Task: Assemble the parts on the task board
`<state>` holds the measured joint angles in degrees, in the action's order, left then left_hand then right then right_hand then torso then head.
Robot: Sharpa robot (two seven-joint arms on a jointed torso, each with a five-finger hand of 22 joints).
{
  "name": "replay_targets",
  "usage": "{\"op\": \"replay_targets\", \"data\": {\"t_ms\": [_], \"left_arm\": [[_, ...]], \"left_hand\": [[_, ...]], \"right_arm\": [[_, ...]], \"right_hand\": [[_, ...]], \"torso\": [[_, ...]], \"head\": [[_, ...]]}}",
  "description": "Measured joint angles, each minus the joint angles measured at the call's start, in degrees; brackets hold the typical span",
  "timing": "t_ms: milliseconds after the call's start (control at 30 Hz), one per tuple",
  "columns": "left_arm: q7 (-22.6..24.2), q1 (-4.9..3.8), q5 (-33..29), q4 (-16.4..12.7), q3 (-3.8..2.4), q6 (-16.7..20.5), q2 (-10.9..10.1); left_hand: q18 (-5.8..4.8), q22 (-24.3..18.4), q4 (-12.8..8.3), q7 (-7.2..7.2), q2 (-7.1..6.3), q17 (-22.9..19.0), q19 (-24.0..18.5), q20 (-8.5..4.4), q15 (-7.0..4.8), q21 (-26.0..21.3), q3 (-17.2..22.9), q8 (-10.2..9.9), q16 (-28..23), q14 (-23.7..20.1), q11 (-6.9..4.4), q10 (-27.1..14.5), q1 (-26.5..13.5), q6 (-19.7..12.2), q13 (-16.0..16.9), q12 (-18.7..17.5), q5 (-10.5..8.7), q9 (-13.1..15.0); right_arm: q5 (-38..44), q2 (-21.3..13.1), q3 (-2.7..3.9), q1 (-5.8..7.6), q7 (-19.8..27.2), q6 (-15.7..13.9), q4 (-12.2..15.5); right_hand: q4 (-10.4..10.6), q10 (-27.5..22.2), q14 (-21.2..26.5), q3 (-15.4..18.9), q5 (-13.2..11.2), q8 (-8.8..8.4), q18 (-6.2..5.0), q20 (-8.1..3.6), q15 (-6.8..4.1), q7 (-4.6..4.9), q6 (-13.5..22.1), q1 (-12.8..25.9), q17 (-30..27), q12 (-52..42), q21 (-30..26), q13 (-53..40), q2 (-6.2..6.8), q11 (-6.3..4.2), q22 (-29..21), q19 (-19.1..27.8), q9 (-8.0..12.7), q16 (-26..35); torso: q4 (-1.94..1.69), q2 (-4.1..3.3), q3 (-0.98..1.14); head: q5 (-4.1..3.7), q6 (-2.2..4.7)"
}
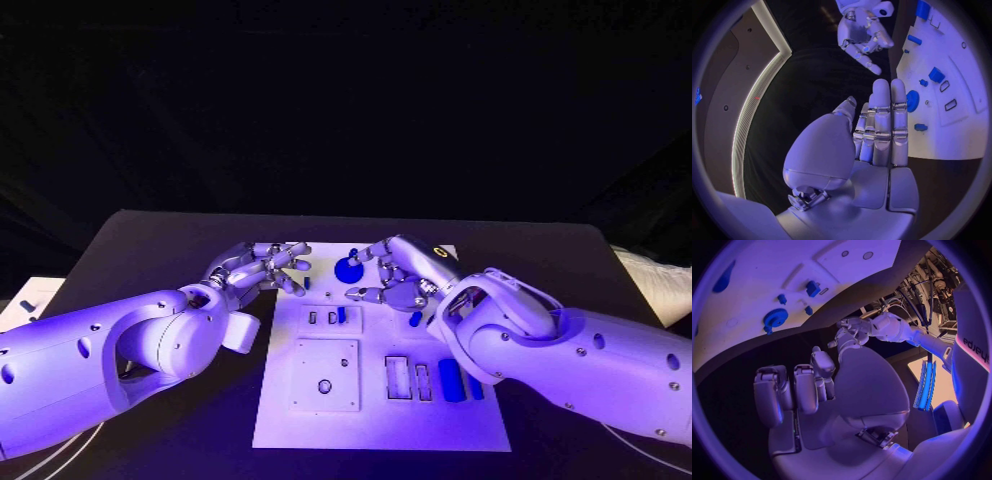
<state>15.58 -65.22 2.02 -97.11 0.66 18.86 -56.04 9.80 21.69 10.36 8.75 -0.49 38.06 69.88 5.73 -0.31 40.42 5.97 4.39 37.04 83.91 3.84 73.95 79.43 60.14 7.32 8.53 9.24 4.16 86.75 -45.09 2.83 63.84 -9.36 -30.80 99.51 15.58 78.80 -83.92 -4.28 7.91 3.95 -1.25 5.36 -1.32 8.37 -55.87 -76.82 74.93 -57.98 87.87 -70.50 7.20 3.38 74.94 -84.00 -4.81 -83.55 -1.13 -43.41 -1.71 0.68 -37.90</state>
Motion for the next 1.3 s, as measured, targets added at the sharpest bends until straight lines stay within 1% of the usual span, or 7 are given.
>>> {"op": "replay_targets", "data": {"t_ms": [167, 233, 400, 533, 667, 933, 1300], "left_arm": [[-9.1, -0.8, 7.8, 0.9, 0.07, -1.2, 0.6], [-13.4, -1.95, 12.0, 1.8, 0.08, -2.3, 1.2], [-26.0, -5.4, 25.2, 3.5, -0.06, -6.6, 3.2], [-35.0, -7.8, 34.7, 4.4, -0.04, -10.2, 5.6], [-42.2, -9.39, 42.1, 5.3, -0.07, -13.1, 8.4], [-51.5, -10.54, 51.6, 8.6, -0.04, -19.4, 14.0], [-54.6, -10.7, 58.3, 13.1, 0.01, -26.0, 19.4]], "left_hand": [[-3.11, 27.6, 1.7, -2.15, -1.24, 34.2, 7.6, -1.73, -1.42, 23.2, -1.5, 2.8, 37.6, 0.0, -1.98, 4.4, -2.7, 1.7, 8.8, 10.8, 0.0, 1.4], [-3.74, 35.4, 2.7, -2.76, -0.99, 36.4, 9.2, -2.28, -1.92, 29.2, -2.5, 5.1, 45.2, 0.1, -2.68, 3.7, -4.0, 3.0, 14.8, 18.0, 0.0, 2.6], [-5.82, 49.2, 5.1, -4.61, -0.27, 36.9, 12.5, -3.04, -2.94, 39.1, -6.3, 12.9, 52.7, 0.1, -3.74, 3.0, -9.0, 3.1, 44.1, 48.1, -0.33, 8.5], [-6.99, 53.1, 6.3, -5.35, 2.08, 36.9, 13.9, -3.51, -3.2, 43.3, -10.5, 21.0, 52.8, 0.2, -4.58, 2.5, -11.5, -0.5, 56.3, 59.9, -1.46, 16.3], [-7.12, 53.3, 6.4, -5.85, 2.2, 36.9, 13.9, -3.51, -3.62, 43.9, -13.6, 24.2, 52.8, 0.2, -4.58, 3.1, -14.9, -1.3, 58.6, 61.9, -6.29, 19.5], [-7.11, 53.3, 6.2, -6.04, 3.3, 36.9, 14.1, -3.71, -3.82, 44.5, -16.3, 27.9, 52.8, 0.0, -4.77, 3.2, -14.2, -3.8, 59.5, 62.2, -6.38, 23.9], [-7.11, 53.2, 6.2, -5.99, 4.18, 36.9, 14.1, -3.7, -3.81, 44.5, -16.8, 29.1, 52.8, 0.0, -4.77, 3.2, -13.3, -4.7, 59.7, 62.5, -6.38, 25.8]], "right_arm": [[-8.4, -4.4, 0.18, 2.57, 3.5, -0.3, 1.1], [-11.7, -6.0, 0.19, 3.55, 4.3, -0.3, 1.3], [-19.9, -9.2, 0.28, 4.84, 5.7, -0.3, 1.7], [-24.1, -10.4, 0.26, 5.16, 6.1, -0.2, 2.0], [-26.7, -10.8, 0.23, 5.25, 6.1, 0.1, 1.8], [-29.2, -10.8, 0.22, 5.32, 5.8, 0.7, 1.4], [-30.1, -10.8, 0.2, 5.34, 5.0, 0.8, 0.8]], "right_hand": [[0.0, -0.2, 0.0, 0.0, 1.7, 0.0, 0.0, 0.0, 0.0, -0.16, -0.2, -0.9, 0.0, 0.0, 0.0, 0.0, -0.87, -0.19, 0.0, 0.0, 0.0, 0.0], [0.0, -0.2, 0.0, 0.0, 2.7, 0.0, 0.0, 0.0, 0.0, -0.42, -0.4, -1.1, 0.0, 0.0, 0.0, 0.0, -1.1, -0.19, 0.0, 0.0, -0.1, 0.0], [0.2, -0.2, 0.0, 0.2, 4.5, 0.23, 0.0, 0.0, 0.0, -0.38, -0.8, -1.4, 0.0, 0.0, 0.0, 0.1, -1.39, -0.19, 0.0, 0.0, -0.1, 0.2], [0.6, -0.2, 0.0, 0.6, 4.8, 0.24, 0.0, 0.0, 0.0, -0.37, -0.8, -1.4, 0.0, 0.2, -0.3, 0.4, -1.41, -0.19, 0.0, 0.0, -0.1, 0.4], [0.7, -0.5, 0.0, 1.5, 6.0, 0.23, 0.0, 0.0, 0.0, -0.38, -0.8, -0.5, 0.0, 0.8, -0.7, 0.9, -2.25, -0.49, 0.0, 0.0, -0.1, 0.9], [0.5, -0.5, 0.0, 2.4, 7.4, 0.23, 0.0, 0.0, -0.01, -0.38, -0.8, -0.5, 0.0, 1.0, -0.7, 1.1, -2.24, -0.49, 0.0, 0.0, -0.1, 1.1], [0.6, -0.5, 0.0, 3.1, 9.2, 0.23, 0.01, -0.01, -0.01, -0.38, -0.8, -0.6, 0.0, 1.0, -0.9, 1.3, -2.78, -0.49, 0.0, 0.0, -0.1, 1.1]], "torso": [[0.25, 0.3, 0.15], [0.37, 0.48, 0.25], [0.65, 0.87, 0.5], [0.83, 1.11, 0.74], [0.85, 1.36, 0.94], [0.84, 1.51, 1.12], [0.75, 1.46, 1.03]], "head": [[0.07, 0.0], [0.11, -0.07], [0.13, -0.23], [0.46, -0.41], [0.71, -0.66], [0.97, -0.98], [1.45, -1.27]]}}
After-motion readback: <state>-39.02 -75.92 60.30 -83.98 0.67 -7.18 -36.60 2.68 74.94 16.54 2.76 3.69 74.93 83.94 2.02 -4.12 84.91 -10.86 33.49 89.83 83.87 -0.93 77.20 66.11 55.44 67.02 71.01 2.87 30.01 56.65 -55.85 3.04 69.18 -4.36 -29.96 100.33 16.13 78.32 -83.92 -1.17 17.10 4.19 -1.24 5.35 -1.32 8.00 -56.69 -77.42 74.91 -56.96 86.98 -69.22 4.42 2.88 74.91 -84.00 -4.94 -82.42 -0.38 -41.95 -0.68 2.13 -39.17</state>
